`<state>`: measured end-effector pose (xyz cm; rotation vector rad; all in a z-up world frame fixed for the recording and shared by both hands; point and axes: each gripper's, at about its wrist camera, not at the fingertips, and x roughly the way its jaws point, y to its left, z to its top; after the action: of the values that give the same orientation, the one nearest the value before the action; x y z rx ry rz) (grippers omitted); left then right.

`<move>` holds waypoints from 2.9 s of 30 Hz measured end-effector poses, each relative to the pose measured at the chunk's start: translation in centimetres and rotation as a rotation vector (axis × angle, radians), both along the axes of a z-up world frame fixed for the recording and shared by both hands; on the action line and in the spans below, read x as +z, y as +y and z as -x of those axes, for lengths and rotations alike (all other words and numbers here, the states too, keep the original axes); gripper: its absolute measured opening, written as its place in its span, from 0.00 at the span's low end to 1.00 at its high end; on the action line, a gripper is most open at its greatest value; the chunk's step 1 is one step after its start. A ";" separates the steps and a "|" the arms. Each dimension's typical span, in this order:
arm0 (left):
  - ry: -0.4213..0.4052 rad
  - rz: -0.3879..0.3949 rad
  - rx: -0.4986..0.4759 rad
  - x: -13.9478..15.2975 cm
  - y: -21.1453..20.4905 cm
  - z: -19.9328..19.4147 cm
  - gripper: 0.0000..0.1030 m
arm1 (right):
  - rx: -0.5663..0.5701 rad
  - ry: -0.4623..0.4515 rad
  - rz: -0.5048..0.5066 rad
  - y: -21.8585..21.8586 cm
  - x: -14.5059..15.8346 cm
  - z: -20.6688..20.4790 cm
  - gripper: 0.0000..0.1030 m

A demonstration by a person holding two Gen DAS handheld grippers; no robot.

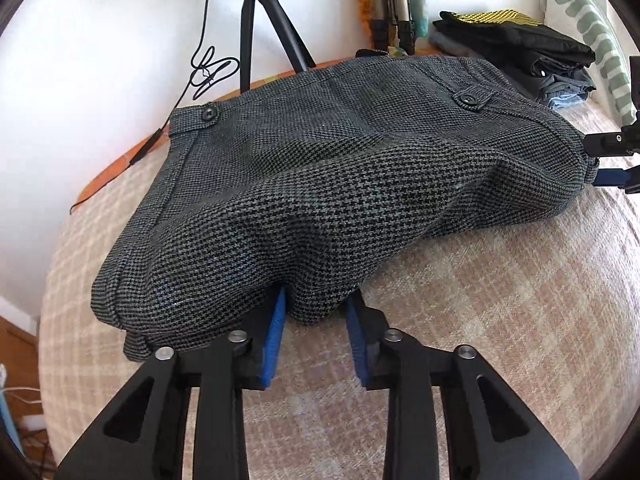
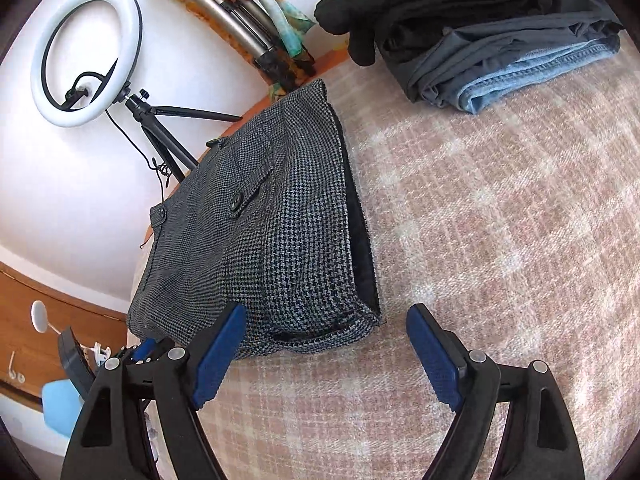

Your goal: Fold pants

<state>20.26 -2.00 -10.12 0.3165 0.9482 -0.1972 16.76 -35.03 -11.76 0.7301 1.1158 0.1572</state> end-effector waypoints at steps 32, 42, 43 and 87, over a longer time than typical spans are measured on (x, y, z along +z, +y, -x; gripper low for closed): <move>0.006 0.182 0.070 4.8 1.7 -1.6 0.41 | 0.098 -0.154 0.218 2.6 2.9 -1.0 0.26; -0.001 0.023 0.028 0.4 -1.0 -3.0 0.47 | 0.085 -0.137 0.236 2.3 3.1 -0.3 0.41; -0.003 0.045 0.041 0.8 -0.7 -3.0 0.47 | 0.074 -0.131 0.228 2.2 3.2 0.1 0.45; -0.067 0.075 0.086 1.6 -1.9 -4.6 0.47 | -0.147 -0.227 0.132 5.0 5.2 -1.0 0.25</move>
<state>24.84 -3.90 -8.54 0.2112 0.8839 -0.1420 17.80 -30.04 -6.58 0.6559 0.8453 0.0398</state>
